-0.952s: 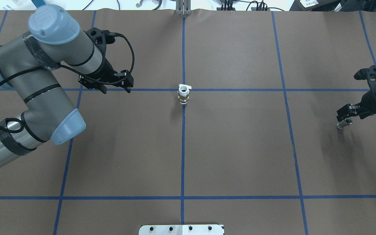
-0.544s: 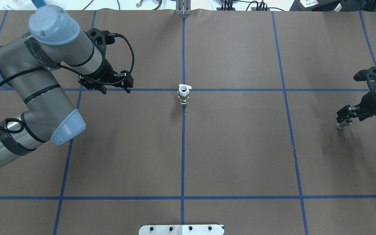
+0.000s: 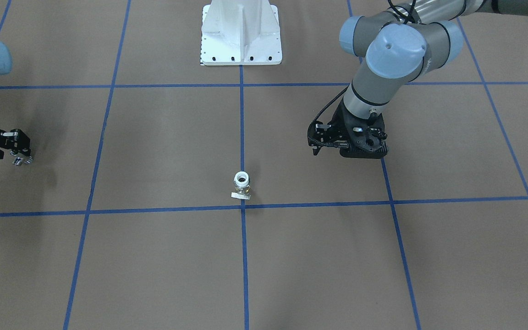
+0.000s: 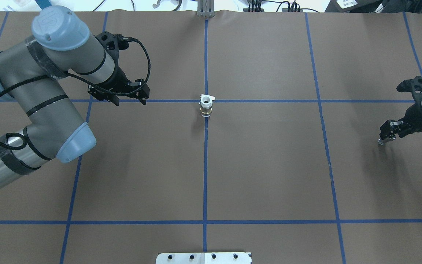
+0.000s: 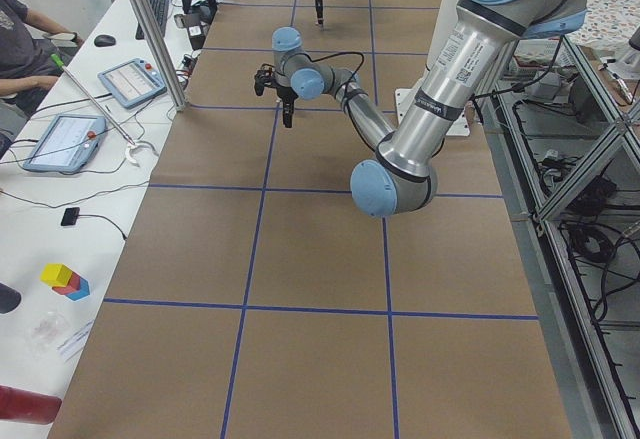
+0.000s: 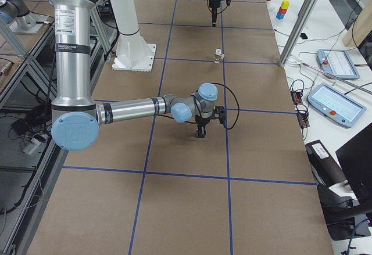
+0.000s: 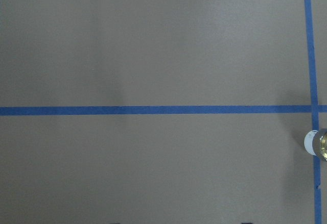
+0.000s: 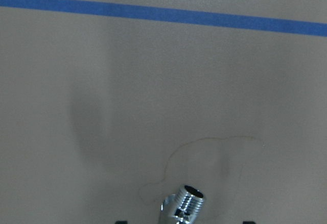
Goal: Assemble PPR valve and pipe with both arms
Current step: 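Lower the right gripper onto the chrome elbow fitting while the left gripper withdraws, then lift the elbow fitting with the right gripper and carry it over the valve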
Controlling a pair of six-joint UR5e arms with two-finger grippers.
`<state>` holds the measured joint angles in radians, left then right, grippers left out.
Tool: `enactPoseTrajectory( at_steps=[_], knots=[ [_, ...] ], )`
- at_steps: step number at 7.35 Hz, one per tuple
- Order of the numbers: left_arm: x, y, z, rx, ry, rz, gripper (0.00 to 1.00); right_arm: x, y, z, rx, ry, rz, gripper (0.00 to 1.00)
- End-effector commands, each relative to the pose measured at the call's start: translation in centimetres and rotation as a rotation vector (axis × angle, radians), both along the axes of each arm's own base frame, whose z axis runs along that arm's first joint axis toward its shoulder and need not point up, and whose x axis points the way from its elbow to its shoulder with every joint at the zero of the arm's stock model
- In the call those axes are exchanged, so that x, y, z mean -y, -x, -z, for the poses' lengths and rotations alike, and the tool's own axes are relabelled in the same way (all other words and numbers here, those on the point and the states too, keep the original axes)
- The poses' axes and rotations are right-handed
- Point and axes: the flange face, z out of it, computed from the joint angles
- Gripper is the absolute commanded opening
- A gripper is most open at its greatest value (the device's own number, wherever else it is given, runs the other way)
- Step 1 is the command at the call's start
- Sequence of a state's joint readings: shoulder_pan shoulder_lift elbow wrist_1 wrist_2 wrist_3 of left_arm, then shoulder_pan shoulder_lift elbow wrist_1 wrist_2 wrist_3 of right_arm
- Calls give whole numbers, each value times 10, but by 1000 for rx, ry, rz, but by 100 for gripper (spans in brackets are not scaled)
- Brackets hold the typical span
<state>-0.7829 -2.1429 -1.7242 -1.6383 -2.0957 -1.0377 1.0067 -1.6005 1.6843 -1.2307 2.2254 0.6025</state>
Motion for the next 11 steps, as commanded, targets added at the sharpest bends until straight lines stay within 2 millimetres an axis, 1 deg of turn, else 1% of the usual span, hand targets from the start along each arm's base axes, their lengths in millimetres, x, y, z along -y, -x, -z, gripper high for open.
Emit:
enactPoseTrajectory(
  at_steps=[1,3,4,5,6,7,8,9,10,11],
  knots=[
    [0,1,0,0,0,2,83,-3,-1,-2,4,9,5,0],
    [0,1,1,-2,1,2,83,-3,1,0,21,17,13,0],
    [0,1,1,-1,1,3,83,-1,4,13,55,20,25,0],
    [0,1,1,-2,1,4,83,2,4,33,83,18,27,0],
    [0,4,3,-6,-2,5,83,26,10,69,78,27,13,0],
    [-1,18,-11,3,1,12,83,58,27,117,65,41,3,0],
    [-6,37,-27,16,-32,-5,83,86,43,170,54,42,-5,0],
    [-8,53,-44,26,-41,-20,83,103,55,208,43,55,-33,0],
    [-3,69,-60,42,-54,-32,83,118,72,250,65,98,-110,0],
    [-4,78,-78,48,-54,-67,83,129,95,287,80,129,-158,0]
  ],
)
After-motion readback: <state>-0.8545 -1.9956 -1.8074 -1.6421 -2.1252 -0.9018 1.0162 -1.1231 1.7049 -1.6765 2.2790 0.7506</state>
